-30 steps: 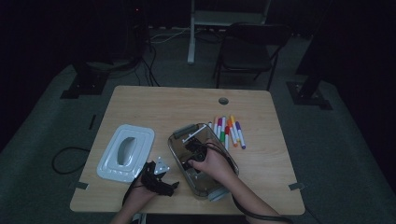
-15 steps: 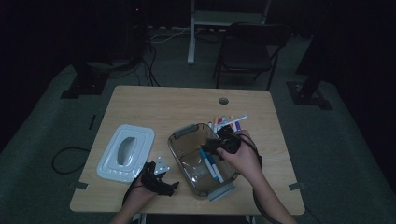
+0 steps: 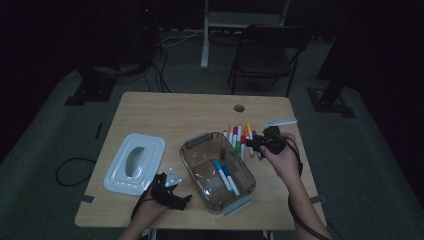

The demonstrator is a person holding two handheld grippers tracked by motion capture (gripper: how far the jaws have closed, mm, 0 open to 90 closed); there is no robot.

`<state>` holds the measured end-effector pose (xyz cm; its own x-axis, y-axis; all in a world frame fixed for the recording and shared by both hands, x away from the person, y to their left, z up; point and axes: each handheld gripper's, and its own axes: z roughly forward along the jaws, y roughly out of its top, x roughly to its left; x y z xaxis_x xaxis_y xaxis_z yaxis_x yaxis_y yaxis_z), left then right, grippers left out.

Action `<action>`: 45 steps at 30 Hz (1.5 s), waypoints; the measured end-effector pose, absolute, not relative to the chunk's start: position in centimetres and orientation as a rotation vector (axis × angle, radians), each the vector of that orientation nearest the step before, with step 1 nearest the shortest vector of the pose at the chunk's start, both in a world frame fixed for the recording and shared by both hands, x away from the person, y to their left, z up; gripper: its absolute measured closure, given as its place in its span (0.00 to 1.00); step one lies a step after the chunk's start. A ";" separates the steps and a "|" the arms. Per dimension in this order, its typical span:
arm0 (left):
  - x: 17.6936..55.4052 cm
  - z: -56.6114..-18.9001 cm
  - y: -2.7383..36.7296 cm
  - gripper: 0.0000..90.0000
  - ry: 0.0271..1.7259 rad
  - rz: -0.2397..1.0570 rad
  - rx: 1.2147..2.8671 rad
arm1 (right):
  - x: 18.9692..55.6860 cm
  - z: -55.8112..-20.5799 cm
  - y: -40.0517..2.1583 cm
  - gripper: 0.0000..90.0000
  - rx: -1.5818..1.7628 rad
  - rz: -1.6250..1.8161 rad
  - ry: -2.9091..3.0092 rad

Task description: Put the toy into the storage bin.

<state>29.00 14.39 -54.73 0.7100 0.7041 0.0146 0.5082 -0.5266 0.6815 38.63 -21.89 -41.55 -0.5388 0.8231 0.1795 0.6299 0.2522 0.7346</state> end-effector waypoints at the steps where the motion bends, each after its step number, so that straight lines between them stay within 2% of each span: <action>1: 29.0 -54.7 14.4 0.01 0.918 0.381 2.247 | 39.1 -41.9 -22.4 0.68 1.394 1.148 2.276; 11: 29.0 -54.7 14.4 0.01 0.918 0.381 2.247 | 43.3 -46.3 -25.8 0.73 1.621 0.997 2.197; 25: 29.0 -54.7 14.4 0.01 0.918 0.381 2.247 | 47.1 -51.4 -25.5 0.75 1.770 0.866 2.170; 29: 29.0 -54.7 14.4 0.01 0.918 0.381 2.247 | 47.4 -51.9 -25.7 0.77 1.798 0.847 2.162; 34: 29.0 -54.7 14.4 0.01 0.918 0.381 2.246 | 47.4 -52.2 -26.1 0.85 1.826 0.820 2.142; 45: 29.0 -54.7 14.4 0.01 0.918 0.381 2.246 | 46.3 -50.7 -27.0 0.85 1.891 0.866 2.074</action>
<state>29.00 14.39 -54.72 0.7095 0.7045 0.0151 0.5083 -0.5265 0.6815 46.30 -26.97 -50.75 -0.1587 0.9596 0.2322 0.8399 0.0075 0.5427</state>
